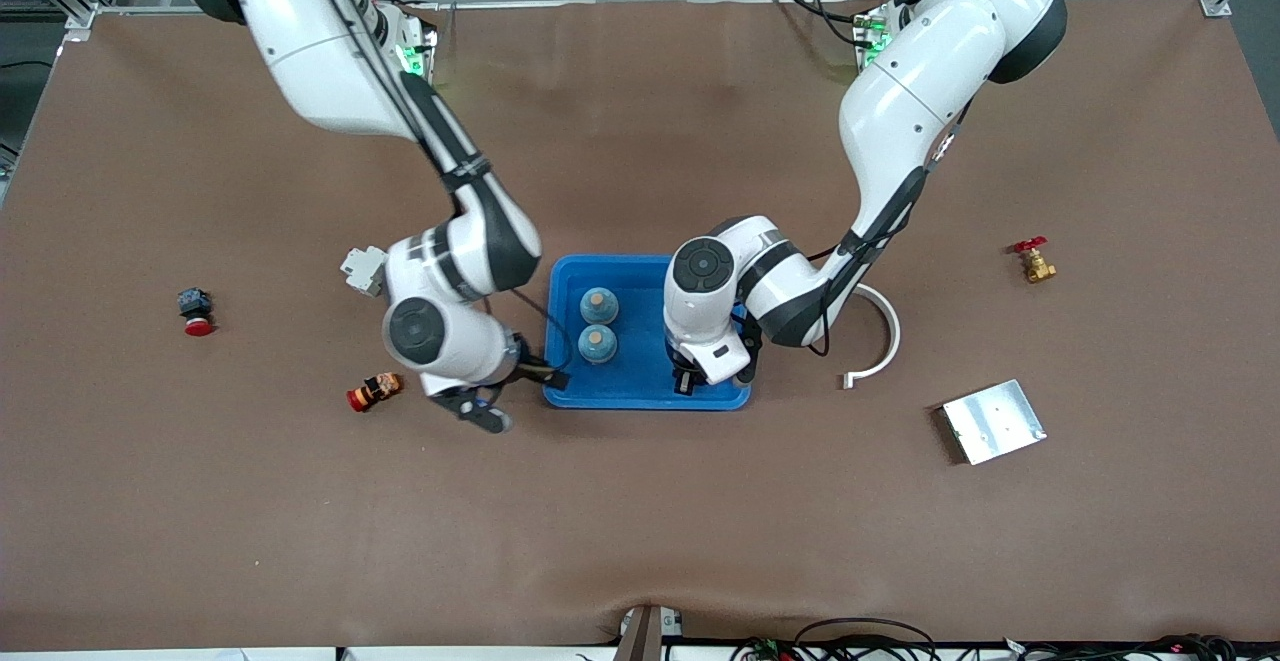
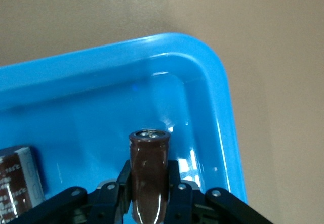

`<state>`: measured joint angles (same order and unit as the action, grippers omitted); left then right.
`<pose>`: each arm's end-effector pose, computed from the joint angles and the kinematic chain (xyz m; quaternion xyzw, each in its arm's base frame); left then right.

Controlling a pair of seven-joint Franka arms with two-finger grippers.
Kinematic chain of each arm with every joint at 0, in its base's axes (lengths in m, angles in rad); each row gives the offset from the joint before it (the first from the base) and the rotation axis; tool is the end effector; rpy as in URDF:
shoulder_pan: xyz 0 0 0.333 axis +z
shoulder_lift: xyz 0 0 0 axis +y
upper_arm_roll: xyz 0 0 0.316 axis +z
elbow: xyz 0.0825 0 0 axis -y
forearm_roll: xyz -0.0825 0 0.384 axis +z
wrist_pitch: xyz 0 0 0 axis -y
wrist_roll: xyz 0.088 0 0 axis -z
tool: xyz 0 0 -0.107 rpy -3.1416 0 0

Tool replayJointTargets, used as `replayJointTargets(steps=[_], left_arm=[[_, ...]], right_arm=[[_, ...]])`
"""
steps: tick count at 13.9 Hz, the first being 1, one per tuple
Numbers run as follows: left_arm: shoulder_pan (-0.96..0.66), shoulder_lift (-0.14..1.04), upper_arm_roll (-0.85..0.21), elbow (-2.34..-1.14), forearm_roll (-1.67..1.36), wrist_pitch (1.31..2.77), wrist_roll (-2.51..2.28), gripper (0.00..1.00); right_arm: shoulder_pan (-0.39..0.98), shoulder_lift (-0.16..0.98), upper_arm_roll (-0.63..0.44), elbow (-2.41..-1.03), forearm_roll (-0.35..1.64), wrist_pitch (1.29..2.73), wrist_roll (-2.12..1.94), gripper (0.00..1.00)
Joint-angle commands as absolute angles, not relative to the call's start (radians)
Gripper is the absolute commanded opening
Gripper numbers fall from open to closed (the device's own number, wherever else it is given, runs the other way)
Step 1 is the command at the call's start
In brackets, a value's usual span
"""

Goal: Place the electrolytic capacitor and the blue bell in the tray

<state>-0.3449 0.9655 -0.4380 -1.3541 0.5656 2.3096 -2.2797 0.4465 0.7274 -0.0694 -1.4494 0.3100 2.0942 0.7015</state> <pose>0.5838 -0.4597 0.1795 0.7898 0.6103 0.0424 0.0451 0.6554 0.2850 0.2515 -0.9656 0.2338 0.0888 0.0719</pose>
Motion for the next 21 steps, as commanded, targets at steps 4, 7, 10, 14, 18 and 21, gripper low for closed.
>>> replayJointTargets(steps=[4, 7, 10, 14, 18, 21], left_arm=[[-0.36, 0.996, -0.426, -1.318, 0.557, 2.312, -2.226, 1.0], [-0.356, 0.98, -0.428, -1.318, 0.551, 2.283, -2.224, 1.0], [-0.348, 0.957, -0.442, -1.316, 0.551, 2.223, -2.217, 1.0], [-0.342, 0.911, -0.443, -1.315, 0.476, 2.148, -2.155, 1.0], [-0.305, 0.855, -0.442, -1.315, 0.405, 2.102, -2.03, 1.0], [-0.273, 0.798, -0.44, -1.327, 0.4, 2.066, -1.857, 1.0]], right_arm=[[0.178, 0.514, -0.083, -1.463, 0.29, 1.821, 0.367, 1.0], [0.098, 0.407, -0.089, -1.463, 0.206, 1.74, 0.28, 1.0], [0.095, 0.298, -0.089, -1.466, 0.155, 1.695, 0.264, 1.0], [0.15, 0.186, -0.081, -1.488, 0.039, 1.672, 0.261, 1.0], [0.152, 0.141, -0.089, -1.473, 0.025, 1.66, 0.227, 1.0], [0.109, 0.141, -0.089, -1.473, 0.032, 1.64, 0.121, 1.0]])
